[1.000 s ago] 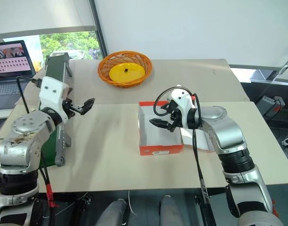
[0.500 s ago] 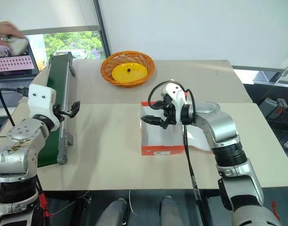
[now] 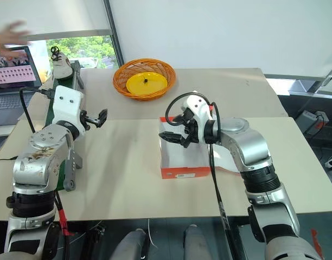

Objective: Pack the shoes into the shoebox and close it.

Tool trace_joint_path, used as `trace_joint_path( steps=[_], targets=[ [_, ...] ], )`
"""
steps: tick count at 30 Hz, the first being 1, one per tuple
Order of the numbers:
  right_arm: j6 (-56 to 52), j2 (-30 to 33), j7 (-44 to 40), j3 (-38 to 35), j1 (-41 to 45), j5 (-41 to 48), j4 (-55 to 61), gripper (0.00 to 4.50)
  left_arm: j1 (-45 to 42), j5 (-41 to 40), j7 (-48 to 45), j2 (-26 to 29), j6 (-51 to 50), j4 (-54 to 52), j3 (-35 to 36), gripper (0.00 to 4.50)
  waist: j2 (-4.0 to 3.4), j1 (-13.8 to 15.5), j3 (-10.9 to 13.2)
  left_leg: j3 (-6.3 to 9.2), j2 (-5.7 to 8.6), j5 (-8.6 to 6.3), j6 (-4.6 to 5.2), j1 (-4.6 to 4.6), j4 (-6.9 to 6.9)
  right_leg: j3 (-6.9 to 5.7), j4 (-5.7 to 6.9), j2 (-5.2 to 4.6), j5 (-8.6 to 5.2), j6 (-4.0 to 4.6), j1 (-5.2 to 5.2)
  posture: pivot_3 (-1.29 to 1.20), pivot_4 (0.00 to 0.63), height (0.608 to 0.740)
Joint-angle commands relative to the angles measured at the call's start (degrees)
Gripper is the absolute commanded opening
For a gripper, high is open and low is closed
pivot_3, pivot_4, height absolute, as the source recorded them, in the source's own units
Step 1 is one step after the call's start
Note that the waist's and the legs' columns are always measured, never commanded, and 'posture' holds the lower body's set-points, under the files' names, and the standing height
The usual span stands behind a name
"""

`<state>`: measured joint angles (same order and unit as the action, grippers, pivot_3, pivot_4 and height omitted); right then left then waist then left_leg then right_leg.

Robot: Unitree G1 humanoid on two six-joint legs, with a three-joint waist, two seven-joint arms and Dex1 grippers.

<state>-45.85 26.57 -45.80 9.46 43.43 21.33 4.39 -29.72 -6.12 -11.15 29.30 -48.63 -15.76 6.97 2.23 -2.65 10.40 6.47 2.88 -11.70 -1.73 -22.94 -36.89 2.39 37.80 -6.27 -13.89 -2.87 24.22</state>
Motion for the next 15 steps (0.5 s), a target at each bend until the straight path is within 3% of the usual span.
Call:
trace_joint_path(
  steps=[1, 8, 15],
  targets=[
    [-0.8, -1.6, 1.1, 0.2, 0.7, 0.8, 3.7, 4.4, -0.5, 2.3, 3.2, 0.2, 2.3, 2.2, 3.0, 4.5, 0.0, 0.1, 0.0, 0.0, 0.01, 0.0, 0.0, -0.01, 0.0, 0.0, 0.02, 0.0, 0.0, 0.0, 0.0, 0.0, 0.15, 0.74],
    [1.2, -1.9, -3.1, 2.3, 1.0, 1.7, 5.3, 4.4, -0.7, 1.5, 9.1, -4.4, 3.7, 2.7, 9.5, 4.5, 0.0, 0.3, 0.0, 0.03, 0.04, 0.0, 0.0, -0.07, -0.01, -0.02, -0.02, -0.04, 0.0, 0.0, 0.03, 0.0, 0.15, 0.74],
    [4.6, -5.1, -4.8, -0.8, 2.2, 3.9, 1.7, 4.4, 3.9, -0.4, 10.9, -4.1, 5.5, 4.2, 20.5, 4.5, 0.0, -0.2, 0.0, -0.07, -0.03, -0.01, -0.01, 0.07, 0.01, -0.01, 0.08, -0.02, 0.0, 0.01, 0.04, 0.0, 0.15, 0.74]
  ],
)
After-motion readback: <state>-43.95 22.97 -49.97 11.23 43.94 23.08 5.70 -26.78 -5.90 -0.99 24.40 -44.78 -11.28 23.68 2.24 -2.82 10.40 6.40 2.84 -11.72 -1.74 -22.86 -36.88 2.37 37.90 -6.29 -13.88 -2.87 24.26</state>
